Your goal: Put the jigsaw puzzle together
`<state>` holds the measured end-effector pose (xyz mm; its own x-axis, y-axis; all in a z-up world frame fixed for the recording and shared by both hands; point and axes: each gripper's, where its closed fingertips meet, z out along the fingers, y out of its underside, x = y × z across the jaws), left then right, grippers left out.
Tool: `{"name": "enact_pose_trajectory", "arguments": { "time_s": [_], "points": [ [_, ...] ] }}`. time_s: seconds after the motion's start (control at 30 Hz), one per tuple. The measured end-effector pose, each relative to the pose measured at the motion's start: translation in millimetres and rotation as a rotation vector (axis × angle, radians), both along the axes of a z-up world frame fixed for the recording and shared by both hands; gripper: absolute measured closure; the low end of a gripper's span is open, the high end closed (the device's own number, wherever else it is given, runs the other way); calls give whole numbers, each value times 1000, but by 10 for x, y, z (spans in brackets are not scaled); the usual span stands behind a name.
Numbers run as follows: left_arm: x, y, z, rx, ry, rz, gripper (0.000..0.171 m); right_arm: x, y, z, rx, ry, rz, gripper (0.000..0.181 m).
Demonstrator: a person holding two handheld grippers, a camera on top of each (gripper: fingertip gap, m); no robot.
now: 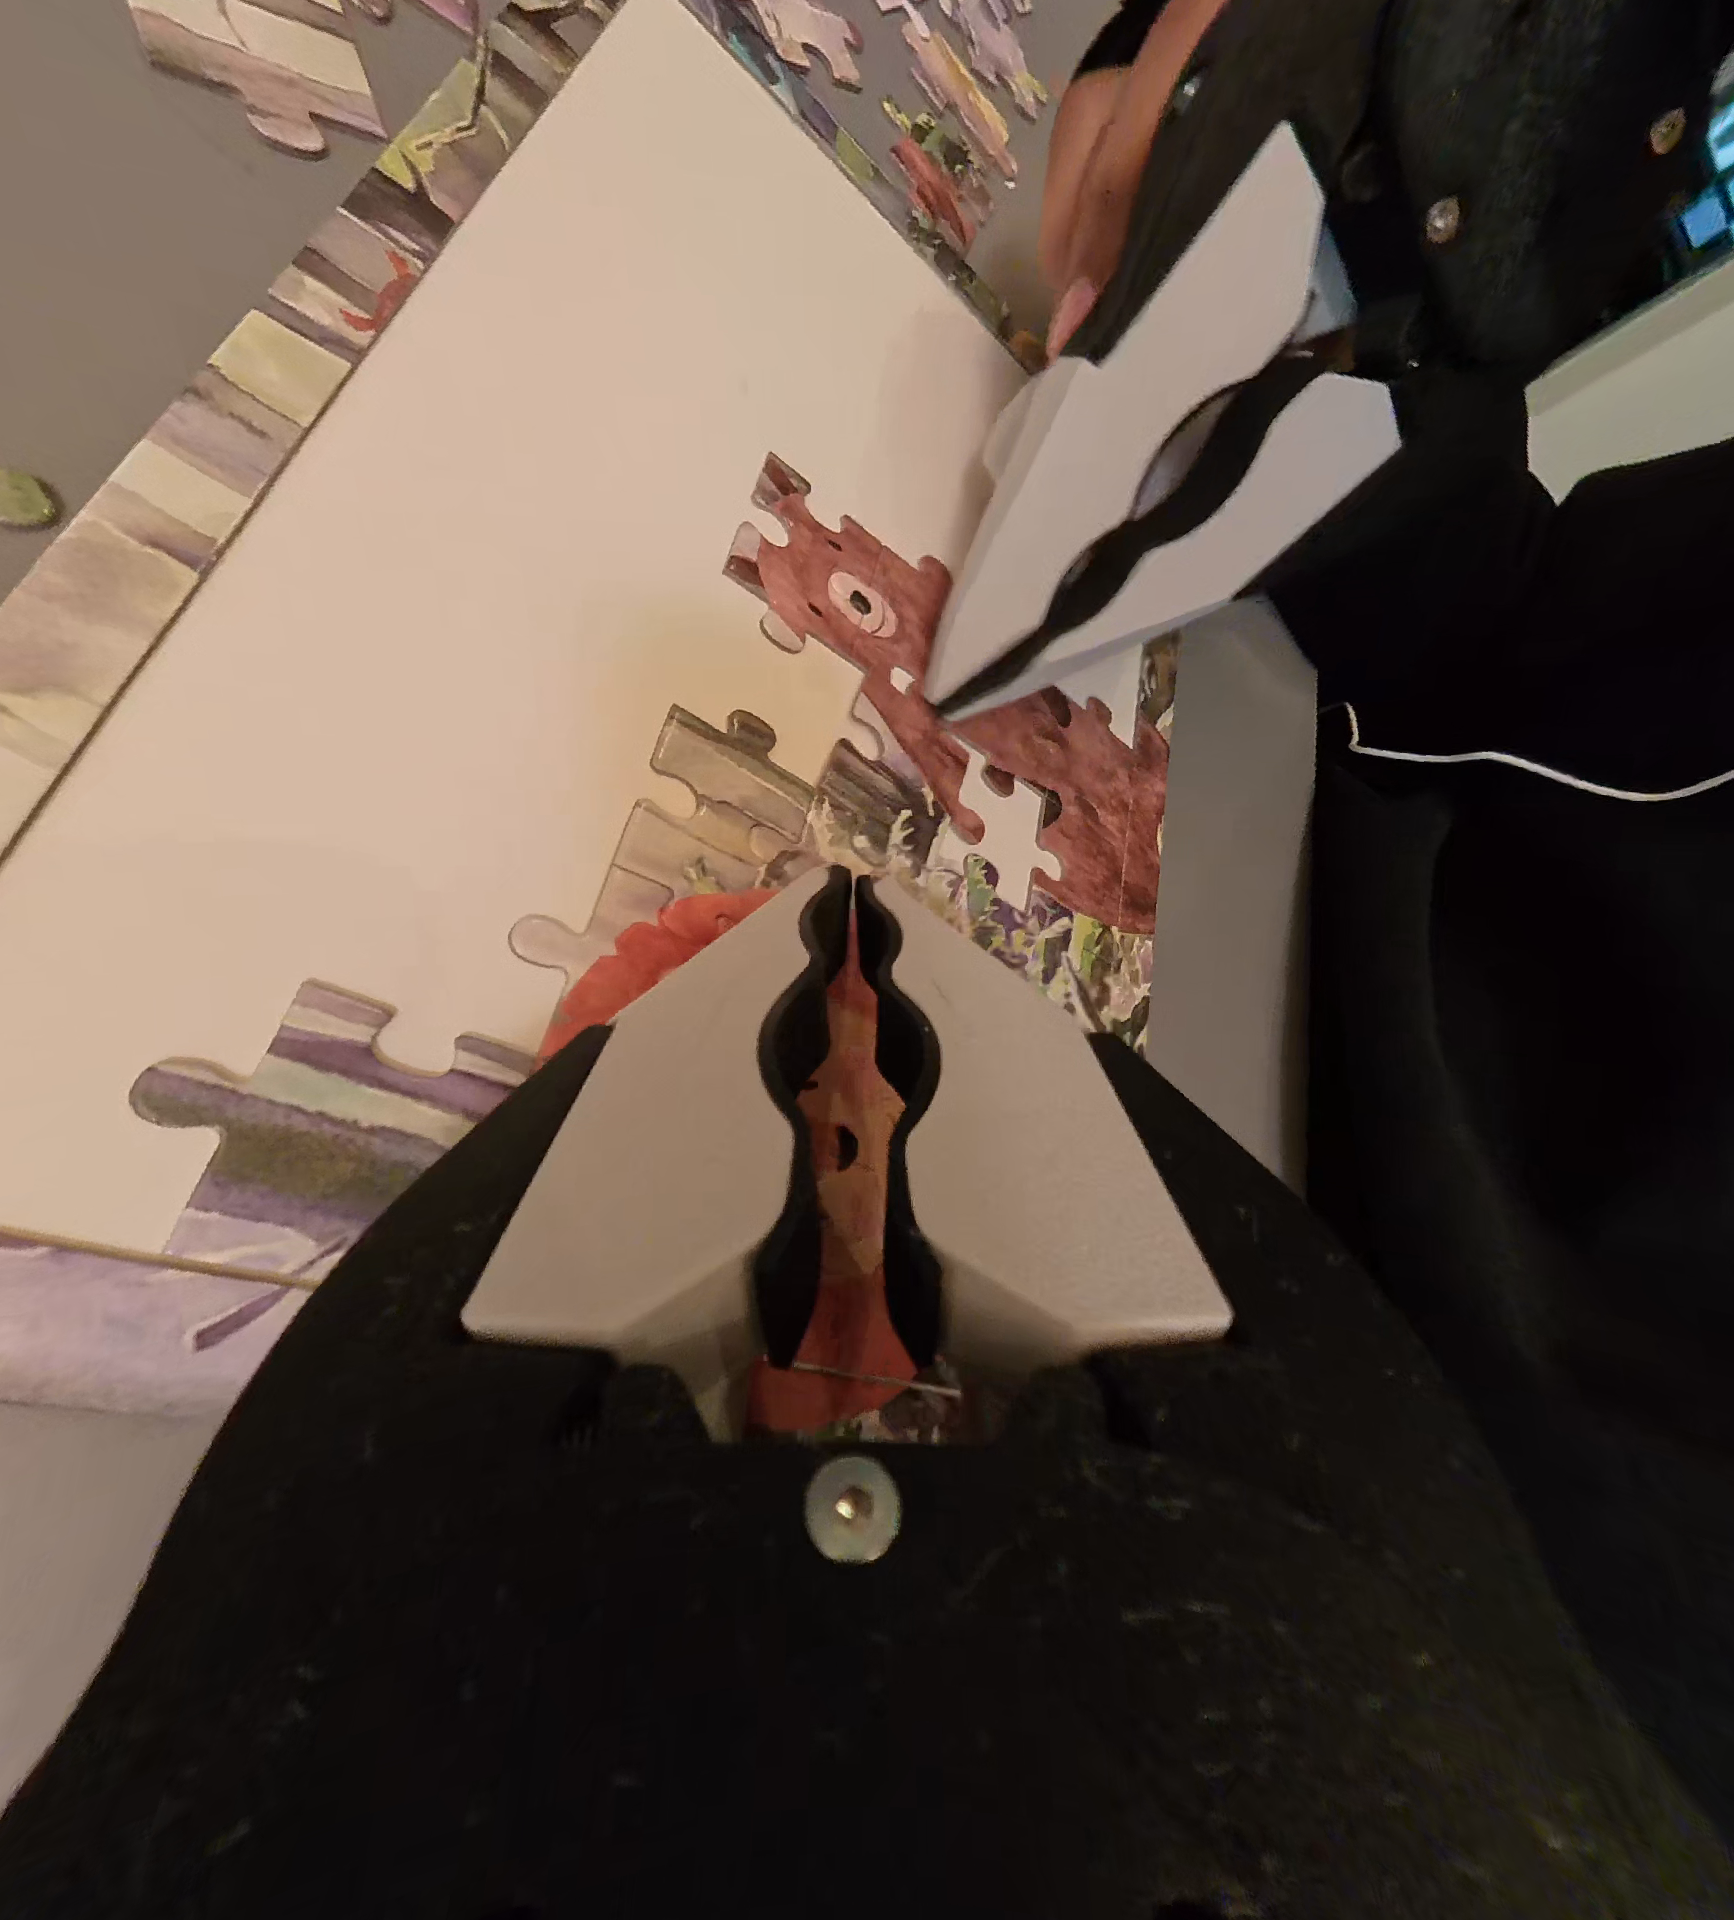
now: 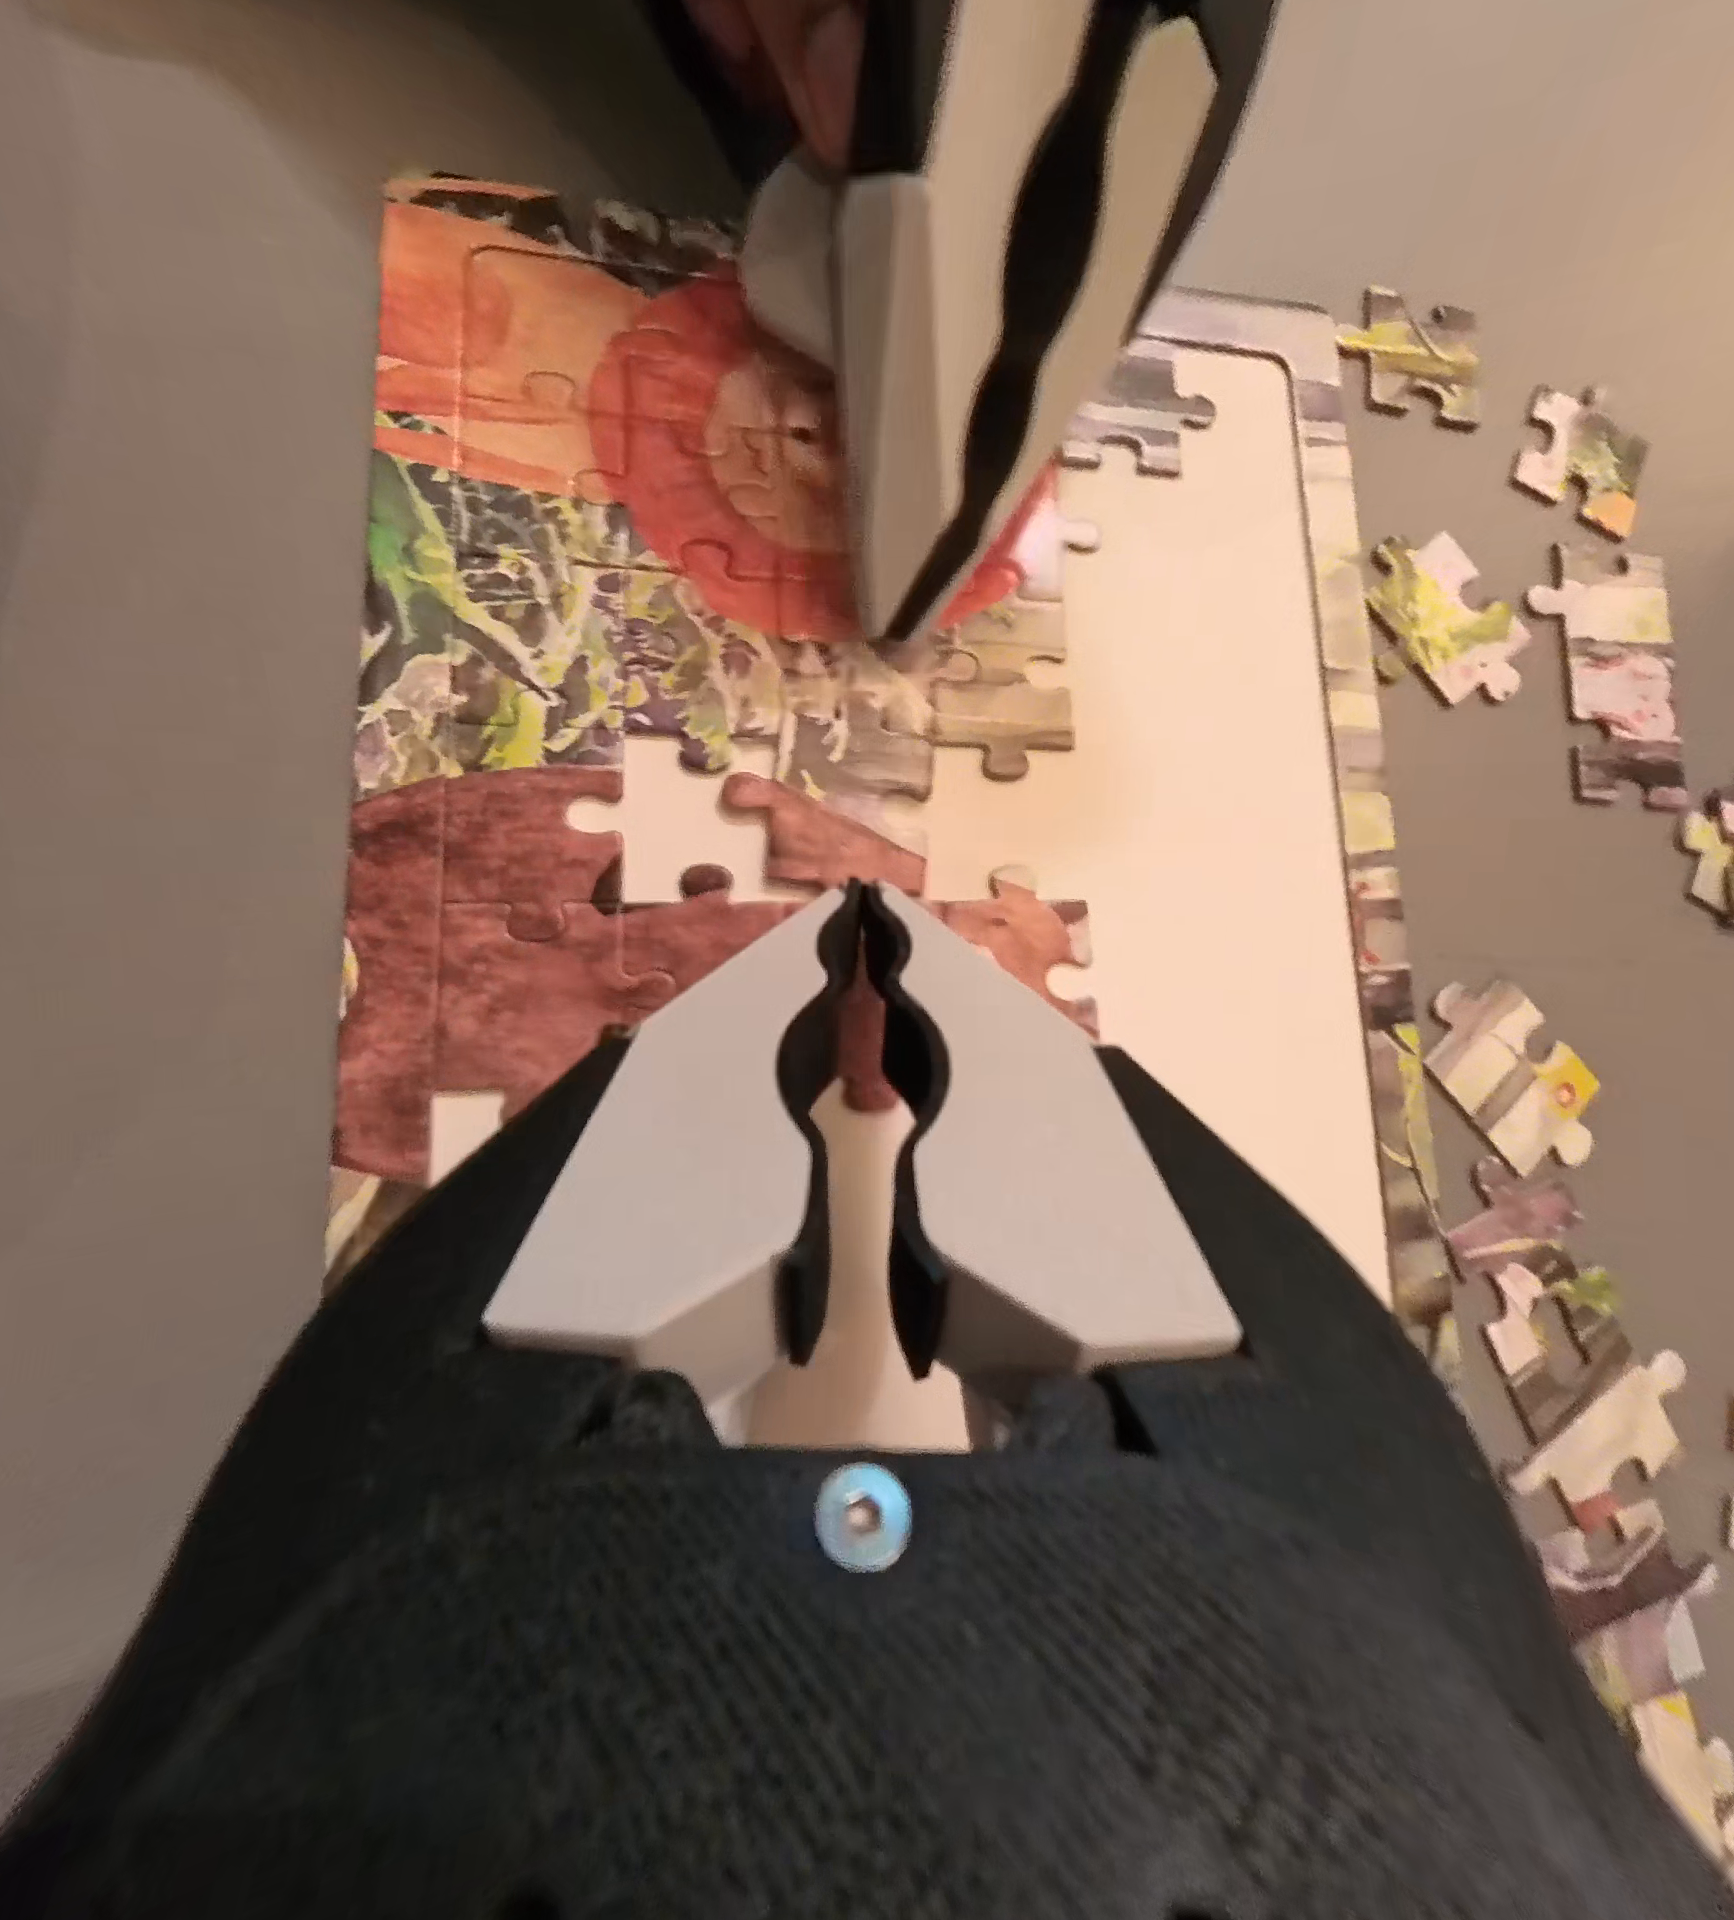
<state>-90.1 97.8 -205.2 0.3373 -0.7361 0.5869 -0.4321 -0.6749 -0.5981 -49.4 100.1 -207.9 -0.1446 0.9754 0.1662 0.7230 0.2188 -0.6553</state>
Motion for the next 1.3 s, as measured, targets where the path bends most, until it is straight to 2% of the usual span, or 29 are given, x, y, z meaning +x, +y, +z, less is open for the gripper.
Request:
{"name": "enact_pose_trajectory", "arguments": {
  "time_s": [0.23,0.37,0.5,1.3],
  "points": [
    [213,-58,132,51,-54,-4,161,48,35,50,-52,32,-27,178],
    [236,-66,68,98,0,-16,158,8,0,5,-55,16,-21,169],
    [213,-60,20,113,35,-19,156,-11,3,-22,-48,9,-27,169],
    [210,-96,-4,121,46,-47,160,41,-6,-19,-104,6,-30,174]
  ]
}}
